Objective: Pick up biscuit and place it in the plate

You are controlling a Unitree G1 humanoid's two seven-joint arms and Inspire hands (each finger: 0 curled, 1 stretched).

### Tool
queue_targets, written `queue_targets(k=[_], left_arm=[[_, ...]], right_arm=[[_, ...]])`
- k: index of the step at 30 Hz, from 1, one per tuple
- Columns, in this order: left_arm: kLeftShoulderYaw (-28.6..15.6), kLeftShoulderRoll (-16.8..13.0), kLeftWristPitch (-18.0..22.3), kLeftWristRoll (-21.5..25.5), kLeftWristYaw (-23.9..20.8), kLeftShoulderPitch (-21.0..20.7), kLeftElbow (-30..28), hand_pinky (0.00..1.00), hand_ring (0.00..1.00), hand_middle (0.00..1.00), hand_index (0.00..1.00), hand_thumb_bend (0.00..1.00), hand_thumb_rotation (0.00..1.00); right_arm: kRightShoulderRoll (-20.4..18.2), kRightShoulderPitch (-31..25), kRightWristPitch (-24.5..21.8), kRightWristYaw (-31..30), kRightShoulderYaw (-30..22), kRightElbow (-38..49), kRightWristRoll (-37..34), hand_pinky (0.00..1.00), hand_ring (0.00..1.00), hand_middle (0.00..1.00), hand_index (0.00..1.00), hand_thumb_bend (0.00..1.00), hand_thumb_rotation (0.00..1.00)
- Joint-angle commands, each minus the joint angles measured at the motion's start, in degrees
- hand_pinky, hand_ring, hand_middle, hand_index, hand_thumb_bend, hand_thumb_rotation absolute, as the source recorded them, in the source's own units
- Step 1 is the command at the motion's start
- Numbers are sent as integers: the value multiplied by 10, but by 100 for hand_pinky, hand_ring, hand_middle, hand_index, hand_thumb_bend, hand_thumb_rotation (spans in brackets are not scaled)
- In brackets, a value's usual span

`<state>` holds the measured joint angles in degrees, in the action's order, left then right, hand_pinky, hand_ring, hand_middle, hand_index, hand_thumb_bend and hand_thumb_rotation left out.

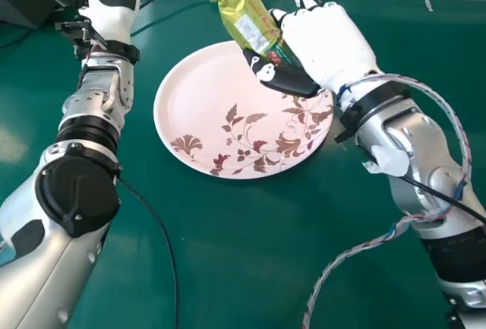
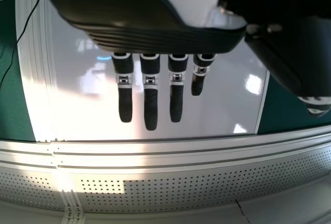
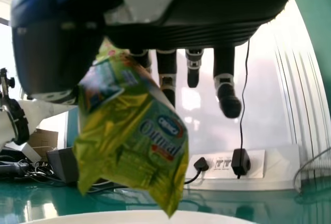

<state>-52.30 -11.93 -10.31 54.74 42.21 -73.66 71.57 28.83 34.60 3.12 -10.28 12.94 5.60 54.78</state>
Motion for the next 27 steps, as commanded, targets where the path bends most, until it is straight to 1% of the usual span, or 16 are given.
queue_targets(k=[1, 7, 12, 14, 18, 22, 27], left_arm=[[7, -4, 0, -5, 12, 3, -3, 74, 74, 82, 100, 99, 32], [5, -3, -7, -1, 11, 3, -6, 72, 73, 82, 100, 100, 31], [7, -6, -8, -4, 21, 5, -4, 72, 75, 82, 100, 99, 30], [8, -6, -6, -6, 24, 6, -4, 73, 76, 83, 100, 98, 31], [7, -3, -2, -5, 15, 6, -7, 74, 77, 84, 100, 98, 34], [7, -6, -7, -6, 29, 8, -4, 75, 78, 84, 98, 98, 34], [7, -4, -7, -5, 29, 10, -5, 74, 77, 84, 96, 97, 35]], right_arm=[[1, 11, 10, -4, 5, -9, -14, 13, 41, 48, 50, 49, 0], [3, 20, 17, -18, 13, -31, -30, 12, 41, 48, 50, 49, 0], [4, 27, 16, -38, 17, -48, -42, 13, 42, 48, 49, 49, 0], [4, 30, 13, -51, 18, -54, -49, 13, 42, 48, 49, 49, 0], [0, 35, -6, -78, 22, -62, -51, 13, 42, 48, 49, 49, 0], [1, 36, -15, -93, 27, -65, -52, 13, 42, 48, 49, 49, 0], [3, 35, -18, -105, 30, -68, -57, 13, 41, 48, 49, 49, 0]])
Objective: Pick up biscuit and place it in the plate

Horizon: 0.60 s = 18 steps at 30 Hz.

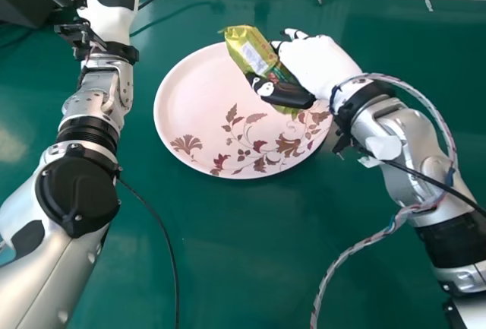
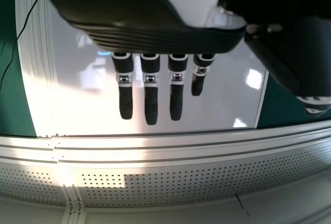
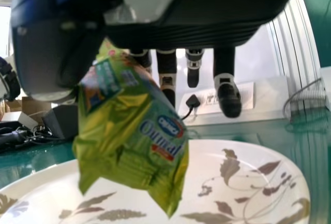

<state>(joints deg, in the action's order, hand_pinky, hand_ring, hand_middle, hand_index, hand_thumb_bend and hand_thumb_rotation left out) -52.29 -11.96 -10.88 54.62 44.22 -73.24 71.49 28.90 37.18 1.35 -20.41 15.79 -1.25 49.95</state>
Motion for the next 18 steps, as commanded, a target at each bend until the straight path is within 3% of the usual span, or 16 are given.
queue_targets(k=[1, 18], left_arm=[[8, -3, 1, -5, 10, 6, -5, 73, 77, 84, 96, 96, 35], [10, 5, -2, -5, 15, 13, -9, 71, 78, 84, 95, 96, 32]], right_arm=[[2, 9, -1, -5, 2, 0, -9, 13, 41, 49, 49, 49, 0], [5, -1, 5, -11, 14, -35, -21, 13, 41, 48, 50, 49, 0]])
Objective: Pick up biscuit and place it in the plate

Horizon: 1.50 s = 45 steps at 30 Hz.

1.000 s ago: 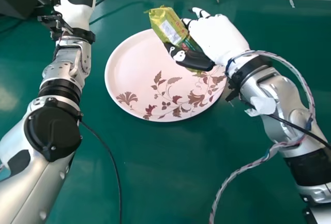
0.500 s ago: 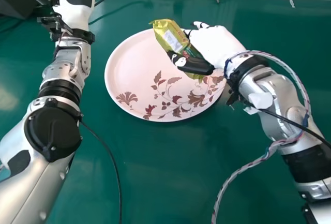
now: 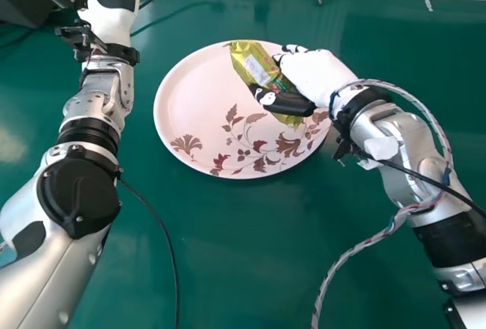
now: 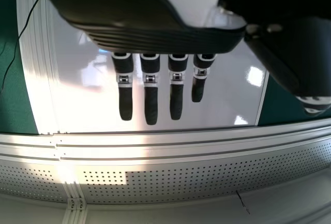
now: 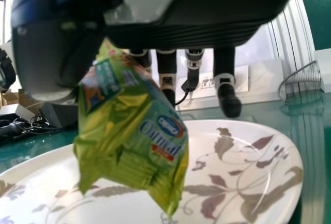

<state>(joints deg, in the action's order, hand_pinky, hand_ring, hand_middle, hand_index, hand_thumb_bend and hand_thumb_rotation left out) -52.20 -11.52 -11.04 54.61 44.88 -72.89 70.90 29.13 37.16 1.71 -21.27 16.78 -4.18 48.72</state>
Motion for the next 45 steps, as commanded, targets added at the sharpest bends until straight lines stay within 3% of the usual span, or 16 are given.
queue_targets(k=[1, 12, 16, 26, 36, 38, 41, 42, 45], left_arm=[[10, 0, -1, -7, 11, 11, -3, 71, 78, 84, 94, 96, 32], [16, -3, 4, -15, 16, 14, 2, 69, 78, 85, 93, 94, 35], [15, -2, 12, -19, 8, 13, 4, 67, 76, 84, 93, 94, 36], [18, 0, 17, -28, 11, 14, 5, 78, 81, 86, 92, 93, 36], [15, 3, -10, -23, 19, 20, 9, 78, 82, 86, 91, 92, 37], [18, 6, 0, -27, 28, 23, 6, 78, 82, 86, 92, 92, 37], [23, 11, 6, -31, 32, 25, 3, 78, 82, 86, 91, 91, 37], [26, 12, 10, -34, 39, 26, 3, 78, 82, 86, 91, 91, 37], [31, 15, 18, -38, 48, 26, 2, 79, 82, 86, 91, 90, 37]], right_arm=[[3, 0, 1, -3, 5, -10, -9, 13, 41, 48, 50, 49, 0], [9, 31, -30, -72, 44, -50, 16, 15, 41, 48, 50, 49, 0], [6, 37, -35, -72, 53, -61, 20, 14, 41, 48, 50, 49, 0], [3, 33, -40, -67, 57, -82, 7, 12, 42, 48, 50, 49, 0], [7, 17, -33, -50, 54, -81, -4, 14, 36, 48, 52, 49, 0], [7, 10, -33, -46, 51, -80, -12, 15, 43, 45, 51, 49, 0], [10, -1, -29, -36, 46, -77, -22, 17, 44, 47, 50, 50, 0], [12, -5, -27, -31, 44, -76, -25, 17, 30, 48, 49, 51, 0], [15, -12, -22, -21, 41, -74, -32, 18, 26, 48, 49, 51, 0]])
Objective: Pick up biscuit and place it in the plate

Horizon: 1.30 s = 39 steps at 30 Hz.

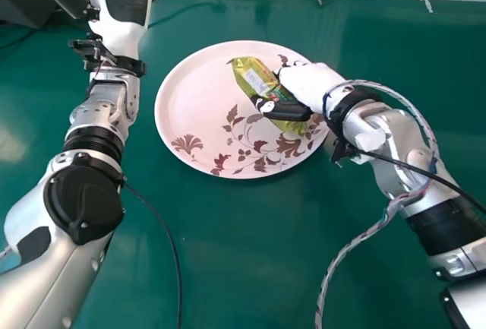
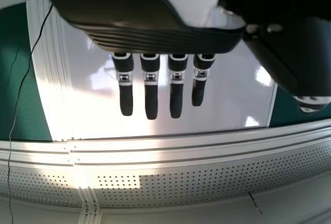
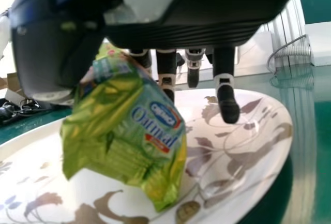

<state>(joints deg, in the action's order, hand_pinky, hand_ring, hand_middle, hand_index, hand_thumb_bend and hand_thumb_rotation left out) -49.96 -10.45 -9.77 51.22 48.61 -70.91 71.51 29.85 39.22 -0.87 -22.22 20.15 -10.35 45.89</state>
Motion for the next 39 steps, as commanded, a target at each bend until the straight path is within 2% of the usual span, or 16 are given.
queue_targets(k=[1, 3, 5, 7, 13, 14, 15, 18, 21, 30, 39], left_arm=[[10, 5, 7, -6, 12, 6, -4, 79, 82, 86, 91, 90, 36], [12, 8, 14, -9, 13, 7, -5, 79, 81, 85, 91, 90, 37], [13, 10, 18, -11, 16, 7, -6, 79, 81, 85, 91, 90, 38], [16, 10, 22, -12, 19, 8, -6, 79, 81, 85, 91, 90, 37], [30, 12, 35, -25, 30, 11, -9, 78, 80, 85, 91, 89, 35], [32, 13, 38, -27, 32, 11, -10, 78, 81, 85, 92, 89, 35], [34, 14, 43, -29, 34, 12, -10, 79, 81, 86, 92, 89, 34], [37, 16, 52, -33, 43, 12, -10, 78, 81, 86, 92, 90, 35], [42, 16, 56, -36, 59, 13, -8, 78, 81, 86, 92, 90, 35], [51, 14, 71, -48, 78, 16, -6, 79, 81, 87, 92, 90, 34], [49, 17, 81, -53, 76, 16, -5, 78, 80, 86, 92, 90, 34]], right_arm=[[10, -35, 9, -6, 7, -13, -7, 18, 26, 48, 49, 51, 0], [12, -39, 13, 1, 8, -15, -8, 19, 26, 49, 49, 51, 0], [13, -43, 13, 4, 9, -13, -8, 20, 29, 51, 49, 50, 7], [13, -49, 16, 8, 8, -13, -13, 22, 33, 52, 49, 50, 9], [12, -58, 16, 14, 7, -11, -22, 28, 44, 61, 49, 51, 10], [12, -59, 16, 14, 7, -11, -24, 30, 49, 63, 54, 69, 34], [13, -59, 16, 15, 7, -10, -24, 31, 51, 64, 56, 75, 44], [16, -60, 17, 19, 6, -6, -24, 36, 59, 69, 62, 83, 58], [18, -60, 16, 19, 7, -4, -22, 43, 69, 77, 68, 88, 66], [17, -62, 12, 15, 13, -3, -19, 54, 81, 89, 80, 95, 70], [20, -67, 11, 21, 15, 6, -14, 63, 90, 94, 90, 96, 73]])
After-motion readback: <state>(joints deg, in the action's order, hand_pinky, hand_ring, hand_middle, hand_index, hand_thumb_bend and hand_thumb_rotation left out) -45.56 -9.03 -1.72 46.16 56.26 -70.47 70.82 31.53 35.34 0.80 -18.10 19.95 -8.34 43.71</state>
